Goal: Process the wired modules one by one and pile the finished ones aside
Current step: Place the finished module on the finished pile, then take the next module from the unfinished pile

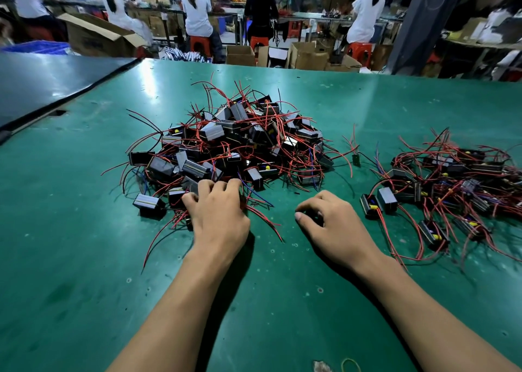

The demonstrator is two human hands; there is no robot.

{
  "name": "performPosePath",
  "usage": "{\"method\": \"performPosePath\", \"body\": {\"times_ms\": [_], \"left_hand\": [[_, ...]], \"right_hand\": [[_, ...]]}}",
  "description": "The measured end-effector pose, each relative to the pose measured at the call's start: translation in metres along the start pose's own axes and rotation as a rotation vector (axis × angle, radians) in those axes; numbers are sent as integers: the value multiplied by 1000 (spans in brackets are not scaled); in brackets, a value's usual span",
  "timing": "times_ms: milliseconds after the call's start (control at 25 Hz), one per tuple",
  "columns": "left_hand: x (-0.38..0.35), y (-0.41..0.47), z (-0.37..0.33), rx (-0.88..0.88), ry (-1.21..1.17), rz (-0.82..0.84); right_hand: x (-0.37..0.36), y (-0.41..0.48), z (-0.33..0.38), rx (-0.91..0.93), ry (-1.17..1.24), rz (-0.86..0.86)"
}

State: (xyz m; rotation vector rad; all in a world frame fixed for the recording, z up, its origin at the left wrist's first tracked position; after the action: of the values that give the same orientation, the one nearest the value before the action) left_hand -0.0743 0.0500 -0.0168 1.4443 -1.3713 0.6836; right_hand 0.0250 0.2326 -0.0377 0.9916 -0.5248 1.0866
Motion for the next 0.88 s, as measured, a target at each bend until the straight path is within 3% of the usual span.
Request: {"method": "performPosePath", "body": {"times_ms": [360, 480, 680, 760, 880], "left_hand": [[24, -22, -24, -290, -566, -312], [21, -43, -45, -268, -923, -4], [1, -54, -49, 82, -1145, 494], [3, -50, -47, 207, -1284, 592], [13, -35, -41, 321, -1415, 604]], "right_hand": [[0, 2, -3, 20, 34, -67], [3, 3, 1, 69, 66, -50], [5, 1, 6, 89, 86, -10], [1, 0, 11, 119, 79, 27], [0, -1, 20, 174, 92, 38]]}}
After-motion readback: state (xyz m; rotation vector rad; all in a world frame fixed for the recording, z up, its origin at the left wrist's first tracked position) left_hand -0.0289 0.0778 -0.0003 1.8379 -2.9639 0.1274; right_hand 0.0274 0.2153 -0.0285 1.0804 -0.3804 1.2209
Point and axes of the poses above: each hand's wrist, its own y-axis towards the middle knuckle, its own x-axis out of the back of the hand, z = x × y, the point moved 3 cm from there along y, towards the middle knuckle, and after that the axes turned 12 degrees about x, right-handed, at the moved point
